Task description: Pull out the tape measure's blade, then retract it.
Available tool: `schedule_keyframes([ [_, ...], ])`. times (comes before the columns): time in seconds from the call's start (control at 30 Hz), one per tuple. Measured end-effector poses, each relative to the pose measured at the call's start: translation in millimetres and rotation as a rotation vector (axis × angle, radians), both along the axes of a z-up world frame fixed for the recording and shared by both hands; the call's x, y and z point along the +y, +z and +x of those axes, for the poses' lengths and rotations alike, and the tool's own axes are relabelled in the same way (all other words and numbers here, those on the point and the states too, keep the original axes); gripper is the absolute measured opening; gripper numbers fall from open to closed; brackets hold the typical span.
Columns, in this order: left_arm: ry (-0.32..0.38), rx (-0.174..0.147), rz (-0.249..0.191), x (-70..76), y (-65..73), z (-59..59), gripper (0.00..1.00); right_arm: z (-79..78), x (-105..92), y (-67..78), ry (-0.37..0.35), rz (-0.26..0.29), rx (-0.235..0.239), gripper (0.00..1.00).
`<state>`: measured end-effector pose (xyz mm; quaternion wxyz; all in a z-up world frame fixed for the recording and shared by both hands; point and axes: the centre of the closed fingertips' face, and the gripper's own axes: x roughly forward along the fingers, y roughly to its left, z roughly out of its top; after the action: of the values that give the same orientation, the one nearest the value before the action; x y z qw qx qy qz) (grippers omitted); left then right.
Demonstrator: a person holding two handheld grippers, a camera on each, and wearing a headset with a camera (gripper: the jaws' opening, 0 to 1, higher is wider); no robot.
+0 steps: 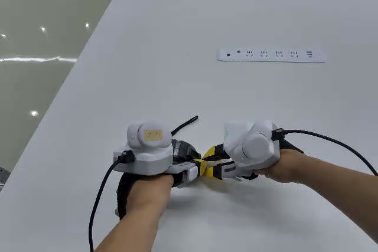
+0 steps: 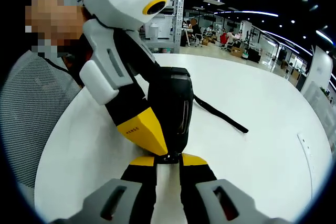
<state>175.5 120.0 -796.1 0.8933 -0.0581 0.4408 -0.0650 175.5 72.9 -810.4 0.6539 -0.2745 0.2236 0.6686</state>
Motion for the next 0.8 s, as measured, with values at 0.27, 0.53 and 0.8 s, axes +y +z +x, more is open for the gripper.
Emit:
schedule_keyframes([
  [0.27,-0.061,0.008,0.004,-1.3,2.8,-1.4,0.70,0.7,-7.9,2.3,-0.011,-0.013,0.002,0.18],
  [0.53,-0.135,0.007,0.022,-1.0,2.6,-6.1,0.78,2.5,-14.7,3.8,-0.030,-0.018,0.003,0.23],
  [0.8,-0.236,-0.032,0.027,-5.3,12.5,-10.2,0.80,-1.0,-24.6,20.2,-0.086,0.005,0.017,0.29],
])
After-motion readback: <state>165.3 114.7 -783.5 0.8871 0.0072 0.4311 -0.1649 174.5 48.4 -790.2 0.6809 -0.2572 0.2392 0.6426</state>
